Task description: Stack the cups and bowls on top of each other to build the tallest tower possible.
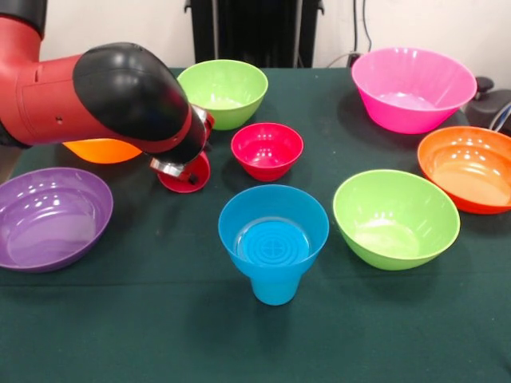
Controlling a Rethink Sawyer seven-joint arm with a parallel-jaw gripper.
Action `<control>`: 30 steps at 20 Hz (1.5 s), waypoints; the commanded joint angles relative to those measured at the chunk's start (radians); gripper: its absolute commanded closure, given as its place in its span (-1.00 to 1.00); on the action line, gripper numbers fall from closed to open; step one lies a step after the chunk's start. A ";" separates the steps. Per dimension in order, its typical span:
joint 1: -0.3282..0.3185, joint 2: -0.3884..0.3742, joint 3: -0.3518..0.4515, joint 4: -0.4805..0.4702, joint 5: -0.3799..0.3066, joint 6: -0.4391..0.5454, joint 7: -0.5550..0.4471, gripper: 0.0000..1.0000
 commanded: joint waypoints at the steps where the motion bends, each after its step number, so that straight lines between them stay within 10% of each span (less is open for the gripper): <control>1: 0.046 0.035 -0.081 -0.095 -0.156 0.005 -0.318 -1.00; 3: 0.049 0.031 -0.083 -0.094 -0.161 0.008 -0.313 -1.00; 4: 0.049 0.029 -0.080 -0.096 -0.166 0.009 -0.313 1.00; 19: 0.090 0.004 -0.077 -0.081 -0.185 0.033 -0.243 1.00; 30: 0.029 -0.178 0.013 0.165 -0.003 -0.056 -0.059 1.00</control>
